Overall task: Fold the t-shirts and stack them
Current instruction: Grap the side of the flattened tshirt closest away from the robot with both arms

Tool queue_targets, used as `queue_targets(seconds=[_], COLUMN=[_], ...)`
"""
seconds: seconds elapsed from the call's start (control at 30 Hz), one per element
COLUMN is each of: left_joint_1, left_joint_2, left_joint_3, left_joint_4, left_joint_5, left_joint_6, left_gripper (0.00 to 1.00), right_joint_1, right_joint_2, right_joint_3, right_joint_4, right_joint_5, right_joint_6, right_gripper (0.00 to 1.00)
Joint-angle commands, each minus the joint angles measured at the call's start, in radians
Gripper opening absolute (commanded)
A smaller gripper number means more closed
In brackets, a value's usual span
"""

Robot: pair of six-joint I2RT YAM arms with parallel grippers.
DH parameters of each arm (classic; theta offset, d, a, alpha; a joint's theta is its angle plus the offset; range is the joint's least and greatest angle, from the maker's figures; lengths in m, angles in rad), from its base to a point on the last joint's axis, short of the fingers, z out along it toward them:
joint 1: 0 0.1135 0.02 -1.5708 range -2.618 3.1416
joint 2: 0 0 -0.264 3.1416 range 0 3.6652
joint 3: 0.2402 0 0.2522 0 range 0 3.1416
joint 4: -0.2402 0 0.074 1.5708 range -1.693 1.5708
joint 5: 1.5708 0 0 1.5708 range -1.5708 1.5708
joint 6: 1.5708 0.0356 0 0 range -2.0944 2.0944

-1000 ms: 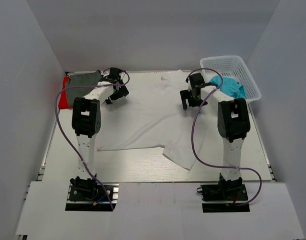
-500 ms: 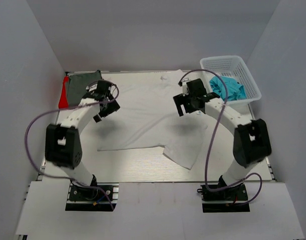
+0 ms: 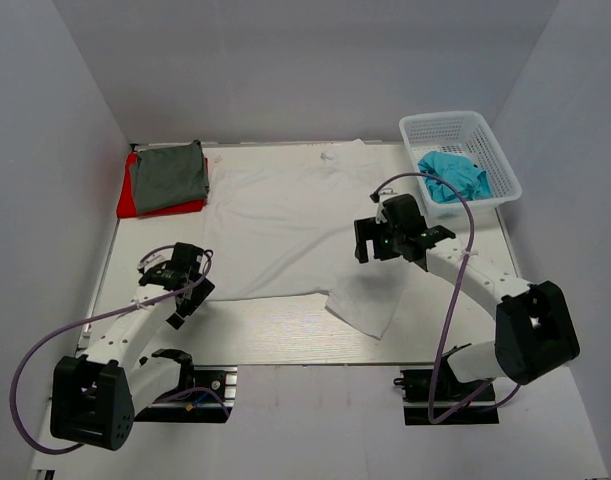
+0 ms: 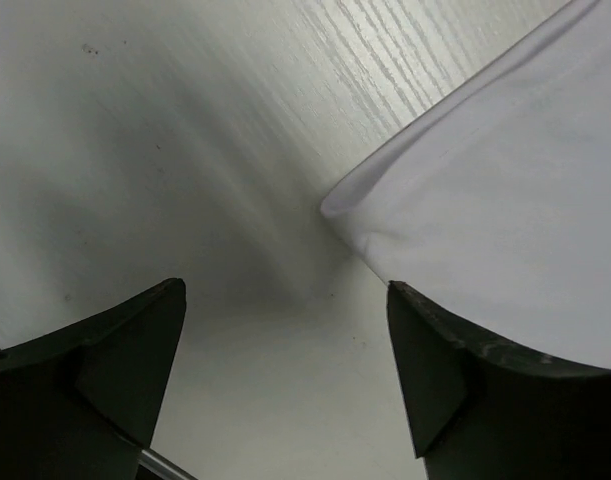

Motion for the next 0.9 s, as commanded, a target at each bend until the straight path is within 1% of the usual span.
queue_targets(seconds=[0.0, 0.03, 0.07, 0.1, 0.17, 0.2, 0.23, 0.27, 0.37, 0.5, 0.6, 0.63, 0.67, 0.77, 0.8, 0.87], left_joint_1=[0.005, 0.005, 0.005, 0.005, 0.005, 0.005, 0.005, 0.005, 0.005, 0.005, 0.005, 0.005, 0.005, 0.005, 0.005, 0.005], left_joint_2=[-0.010, 0.001, 0.012, 0.012, 0.044, 0.055, 0.065, 0.075, 0.118, 0.174, 0.219, 0.219, 0.229, 0.230, 0.216, 0.207], left_joint_3=[-0.017, -0.028, -0.028, -0.040, -0.053, -0.053, -0.053, -0.053, -0.053, -0.042, -0.025, -0.016, -0.016, -0.016, -0.025, -0.037], left_joint_4=[0.056, 0.085, 0.102, 0.121, 0.164, 0.173, 0.173, 0.188, 0.208, 0.241, 0.232, 0.232, 0.232, 0.241, 0.259, 0.268], left_joint_5=[-0.042, -0.042, -0.029, -0.029, -0.029, -0.029, -0.029, -0.029, -0.039, -0.067, -0.058, -0.049, -0.038, 0.003, 0.016, 0.039], left_joint_6=[-0.059, -0.050, -0.050, -0.041, -0.030, -0.030, -0.030, -0.021, -0.021, -0.021, -0.012, -0.012, -0.012, 0.018, 0.030, 0.039], left_gripper=[0.88, 0.84, 0.76, 0.75, 0.75, 0.71, 0.71, 0.71, 0.67, 0.55, 0.25, 0.05, 0.00, 0.00, 0.00, 0.00], right_joint_1=[0.017, 0.019, 0.020, 0.028, 0.040, 0.045, 0.062, 0.078, 0.137, 0.200, 0.259, 0.284, 0.296, 0.355, 0.382, 0.405], right_joint_2=[-0.046, -0.060, -0.074, -0.079, -0.103, -0.106, -0.109, -0.114, -0.128, -0.154, -0.152, -0.152, -0.149, -0.152, -0.142, -0.137], right_joint_3=[-0.037, -0.055, -0.061, -0.064, -0.083, -0.084, -0.090, -0.095, -0.101, -0.118, -0.121, -0.121, -0.130, -0.155, -0.176, -0.195], right_joint_4=[-0.017, -0.023, -0.038, -0.045, -0.077, -0.088, -0.103, -0.142, -0.205, -0.253, -0.330, -0.371, -0.387, -0.433, -0.446, -0.437], right_joint_5=[0.056, 0.063, 0.065, 0.067, 0.057, 0.056, 0.060, 0.077, 0.125, 0.110, 0.100, 0.103, 0.093, 0.080, 0.083, 0.065], right_joint_6=[0.035, 0.039, 0.041, 0.046, 0.043, 0.030, 0.023, 0.021, 0.027, 0.078, 0.160, 0.189, 0.206, 0.309, 0.366, 0.383], right_gripper=[0.90, 0.90, 0.90, 0.90, 0.90, 0.90, 0.90, 0.90, 0.90, 0.90, 0.90, 0.90, 0.90, 0.90, 0.90, 0.87])
